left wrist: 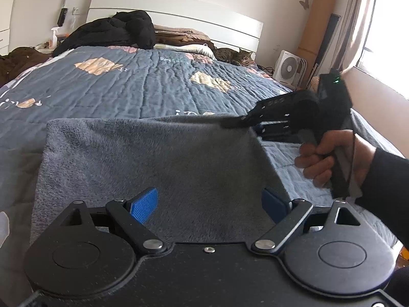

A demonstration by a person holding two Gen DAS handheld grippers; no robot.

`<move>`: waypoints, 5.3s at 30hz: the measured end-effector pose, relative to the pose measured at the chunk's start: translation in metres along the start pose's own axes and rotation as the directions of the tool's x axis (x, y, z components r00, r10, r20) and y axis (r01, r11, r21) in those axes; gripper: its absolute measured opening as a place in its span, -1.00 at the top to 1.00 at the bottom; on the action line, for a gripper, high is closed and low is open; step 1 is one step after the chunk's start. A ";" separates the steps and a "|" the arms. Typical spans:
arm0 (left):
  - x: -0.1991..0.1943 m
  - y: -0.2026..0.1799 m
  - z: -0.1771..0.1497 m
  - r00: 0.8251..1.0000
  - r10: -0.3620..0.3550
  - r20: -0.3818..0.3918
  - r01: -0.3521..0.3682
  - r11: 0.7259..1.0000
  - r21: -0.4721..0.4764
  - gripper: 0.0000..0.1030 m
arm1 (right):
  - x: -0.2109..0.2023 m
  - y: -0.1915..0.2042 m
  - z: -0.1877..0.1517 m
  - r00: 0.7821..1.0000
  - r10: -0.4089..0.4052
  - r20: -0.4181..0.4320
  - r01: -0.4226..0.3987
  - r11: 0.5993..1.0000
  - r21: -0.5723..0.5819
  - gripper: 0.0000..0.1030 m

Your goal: Fold clothes

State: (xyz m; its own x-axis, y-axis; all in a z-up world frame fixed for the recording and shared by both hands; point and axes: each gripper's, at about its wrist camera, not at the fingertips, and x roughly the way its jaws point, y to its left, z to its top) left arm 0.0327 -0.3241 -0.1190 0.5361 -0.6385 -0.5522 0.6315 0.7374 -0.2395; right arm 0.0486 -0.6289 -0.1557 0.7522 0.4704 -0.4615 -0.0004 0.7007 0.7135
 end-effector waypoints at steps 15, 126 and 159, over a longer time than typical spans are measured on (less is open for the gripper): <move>0.000 0.001 0.001 1.000 0.008 -0.003 -0.008 1.000 0.001 -0.70 | -0.033 -0.012 0.014 0.999 -0.008 0.034 0.008 1.000 0.002 0.76; 0.124 0.068 0.042 0.927 -0.364 0.091 0.359 0.790 -0.497 0.86 | -0.002 -0.025 -0.029 0.982 0.119 0.144 -0.158 0.941 0.300 0.51; 0.120 0.042 0.047 0.947 -0.318 0.050 0.313 0.875 -0.369 0.84 | -0.034 -0.035 -0.020 0.976 -0.022 0.216 -0.039 0.961 0.275 0.96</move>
State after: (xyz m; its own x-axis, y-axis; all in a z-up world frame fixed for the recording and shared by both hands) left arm 0.1504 -0.3804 -0.1578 0.3349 -0.8498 -0.4071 0.5135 0.5269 -0.6773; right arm 0.0096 -0.6585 -0.1755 0.8768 0.3276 -0.3520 0.1511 0.5072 0.8485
